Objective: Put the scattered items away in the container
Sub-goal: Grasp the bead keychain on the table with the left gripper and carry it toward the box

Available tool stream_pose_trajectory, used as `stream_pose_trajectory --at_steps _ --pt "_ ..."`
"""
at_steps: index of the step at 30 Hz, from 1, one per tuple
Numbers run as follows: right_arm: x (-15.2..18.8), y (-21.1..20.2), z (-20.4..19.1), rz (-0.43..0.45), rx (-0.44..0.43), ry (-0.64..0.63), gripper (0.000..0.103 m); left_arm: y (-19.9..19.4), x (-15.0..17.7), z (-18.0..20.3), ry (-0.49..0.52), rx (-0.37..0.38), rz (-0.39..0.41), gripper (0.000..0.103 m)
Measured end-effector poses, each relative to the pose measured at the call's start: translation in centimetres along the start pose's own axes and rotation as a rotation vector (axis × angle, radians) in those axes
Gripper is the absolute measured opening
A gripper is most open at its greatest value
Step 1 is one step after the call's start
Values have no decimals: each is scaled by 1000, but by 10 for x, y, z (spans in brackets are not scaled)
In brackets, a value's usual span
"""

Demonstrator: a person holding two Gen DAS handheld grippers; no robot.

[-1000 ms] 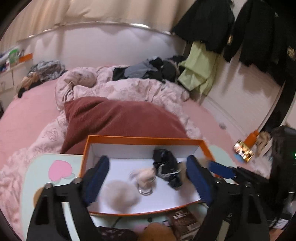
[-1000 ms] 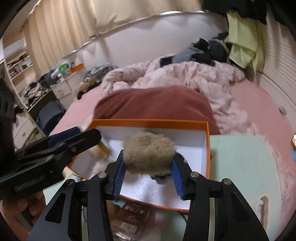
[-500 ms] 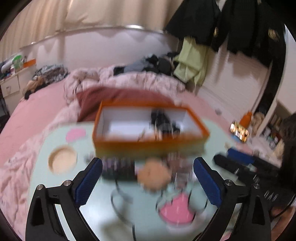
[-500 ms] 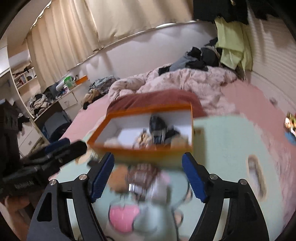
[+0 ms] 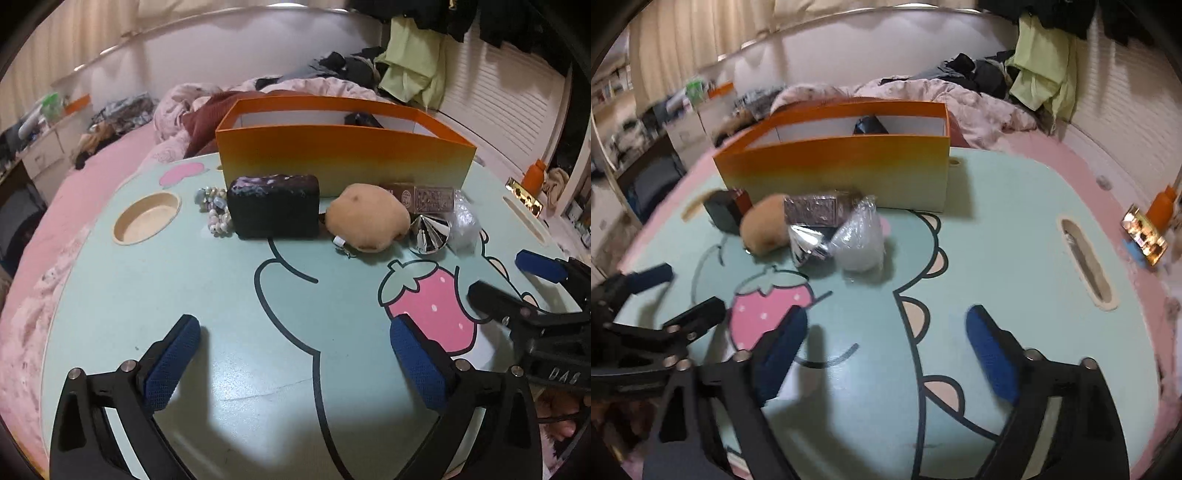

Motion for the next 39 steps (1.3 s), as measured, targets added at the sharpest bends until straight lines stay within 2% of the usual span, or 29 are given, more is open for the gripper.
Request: stream_pose_trajectory --at_steps 2,7,11,13,16,17,19,20,21,24,28,32,34,35,36,39 --pt "2 1 -2 -8 5 -22 100 0 0 0 -3 0 5 103" --pt "3 -1 2 -10 -9 -17 103 1 -1 -1 8 18 9 102" --pt "4 0 0 -9 -6 -22 103 -7 -5 -2 16 117 -12 102" --pt "4 1 0 -8 -11 -17 103 -15 -15 -20 -15 127 -25 102" --pt "3 0 2 1 -29 -3 103 -41 -48 -64 -103 39 96 102" --pt "2 0 2 4 -34 1 103 -45 -58 -76 -138 44 122 102" --pt "2 0 0 3 -31 -1 103 -39 -82 -99 -214 128 119 100" --pt "2 1 -1 2 -26 -4 103 -30 -88 -107 -250 157 95 92" --pt "2 1 -2 1 -24 -6 103 -15 -94 -115 -291 178 54 78" --pt "1 1 -1 4 -29 -3 103 28 -98 -119 -327 189 -63 56" --pt "2 2 0 5 -32 -2 103 58 -94 -103 -300 163 -125 49" --pt "2 2 0 7 -33 -2 103 57 -92 -94 -245 89 -87 47" --pt "1 2 1 6 -32 -3 103 57 -89 -91 -188 34 -74 39" --pt "2 2 1 6 -32 -4 103 56 -88 -92 -142 -21 -64 25" --pt "2 2 1 7 -32 -4 103 55 -85 -92 -110 -63 -61 19" --pt "1 2 0 6 -31 -6 103 46 -79 -98 -118 -24 -45 17"
Point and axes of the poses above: each gripper's, at about its wrist camera, not at the fingertips, and y roughly the way its jaws point, z to its right, x to its underside, the point moved 5 cm from there along y, roughly the way its jaws point, and after that the axes turned 4 degrees about -z, right-handed, at the moved point
